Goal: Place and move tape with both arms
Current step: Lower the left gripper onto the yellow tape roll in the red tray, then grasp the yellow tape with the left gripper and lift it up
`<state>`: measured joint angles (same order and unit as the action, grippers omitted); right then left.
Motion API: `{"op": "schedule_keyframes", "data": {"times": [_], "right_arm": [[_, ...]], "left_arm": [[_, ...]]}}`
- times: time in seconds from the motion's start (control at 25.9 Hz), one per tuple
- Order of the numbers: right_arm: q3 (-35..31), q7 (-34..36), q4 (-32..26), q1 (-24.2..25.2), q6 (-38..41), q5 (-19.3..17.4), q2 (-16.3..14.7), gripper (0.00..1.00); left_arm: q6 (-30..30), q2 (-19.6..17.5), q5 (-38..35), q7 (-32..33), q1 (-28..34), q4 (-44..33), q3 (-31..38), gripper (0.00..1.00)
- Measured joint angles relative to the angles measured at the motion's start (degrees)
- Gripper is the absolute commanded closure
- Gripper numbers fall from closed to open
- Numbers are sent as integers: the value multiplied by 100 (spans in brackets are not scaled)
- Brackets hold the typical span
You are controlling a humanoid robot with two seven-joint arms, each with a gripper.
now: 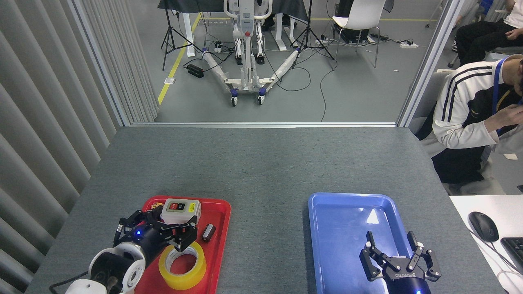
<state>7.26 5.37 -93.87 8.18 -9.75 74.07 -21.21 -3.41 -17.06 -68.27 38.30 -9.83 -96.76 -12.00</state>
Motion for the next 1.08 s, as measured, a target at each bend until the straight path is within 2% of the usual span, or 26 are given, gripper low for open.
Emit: {"op": "schedule_keyframes", "data": {"times": [0.23, 0.35, 0.5, 0.93, 1.01, 1.08], "right_arm": [[-76, 8, 9, -28, 43, 12, -16, 0], [-80, 23, 26, -17, 140, 19, -3, 0], [-75, 10, 45, 13, 188, 26, 25, 0], [-36, 6, 44, 19, 199, 50, -26, 0], [-35, 36, 47, -9, 202, 52, -27, 0], [-33, 43, 51, -21, 202, 54, -28, 0]], "left_arm": [[-3, 64, 27, 1578, -256, 422, -144, 1], [-13, 94, 124, 2042, -420, 614, -157, 1], [-100, 86, 188, 2232, -607, 931, -163, 1], [-861, -81, 200, 2280, -963, 1704, -170, 2], [-940, -143, 200, 2284, -1003, 1748, -174, 3], [-1048, -190, 196, 2288, -1023, 1803, -183, 8]]}}
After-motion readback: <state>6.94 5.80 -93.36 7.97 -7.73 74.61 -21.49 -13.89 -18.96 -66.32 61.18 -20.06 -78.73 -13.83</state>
